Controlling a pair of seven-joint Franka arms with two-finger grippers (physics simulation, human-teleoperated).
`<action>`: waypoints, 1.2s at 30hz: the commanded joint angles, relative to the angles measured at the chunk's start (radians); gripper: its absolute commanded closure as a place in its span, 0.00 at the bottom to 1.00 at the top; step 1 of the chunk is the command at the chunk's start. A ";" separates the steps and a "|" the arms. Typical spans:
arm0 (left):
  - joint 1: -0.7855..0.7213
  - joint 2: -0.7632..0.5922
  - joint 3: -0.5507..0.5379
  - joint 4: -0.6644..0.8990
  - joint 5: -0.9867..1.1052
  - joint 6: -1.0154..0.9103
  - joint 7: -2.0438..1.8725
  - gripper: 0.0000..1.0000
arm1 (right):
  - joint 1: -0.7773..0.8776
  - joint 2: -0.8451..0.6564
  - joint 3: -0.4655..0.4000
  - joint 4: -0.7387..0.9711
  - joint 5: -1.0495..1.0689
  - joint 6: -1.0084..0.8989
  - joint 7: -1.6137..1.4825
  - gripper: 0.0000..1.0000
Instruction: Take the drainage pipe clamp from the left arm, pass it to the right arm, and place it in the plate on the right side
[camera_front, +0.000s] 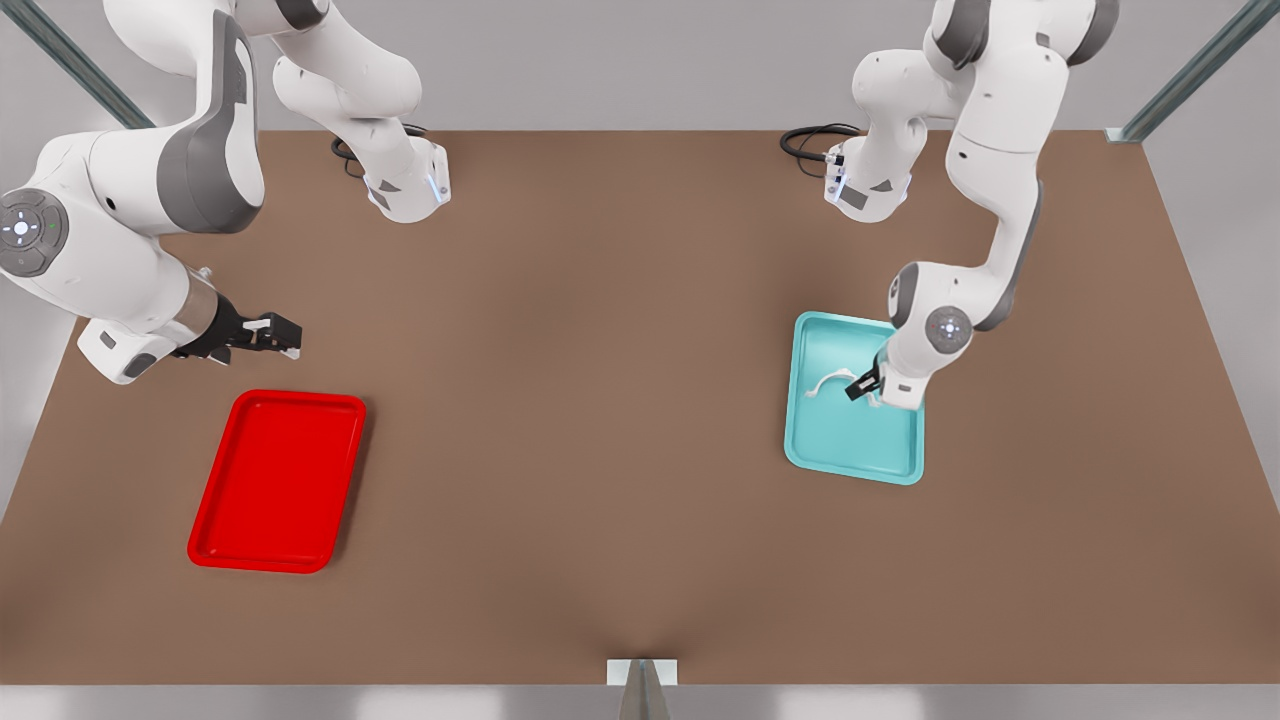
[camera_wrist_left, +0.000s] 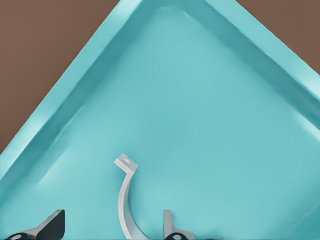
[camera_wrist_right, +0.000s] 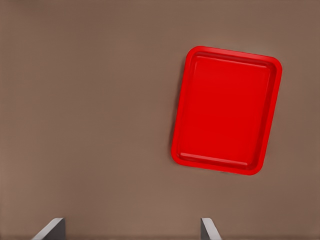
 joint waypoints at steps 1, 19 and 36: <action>0.006 0.020 -0.001 0.000 0.002 0.084 -0.035 0.05 | 0.000 -0.001 0.000 0.000 0.001 0.000 -0.003 0.00; 0.009 0.033 -0.001 -0.012 0.002 0.101 -0.019 0.58 | 0.000 -0.001 0.000 -0.001 0.001 -0.003 -0.004 0.00; -0.012 -0.046 -0.074 0.184 -0.182 -0.097 -0.051 0.79 | 0.000 -0.001 -0.001 0.000 0.001 -0.003 -0.003 0.00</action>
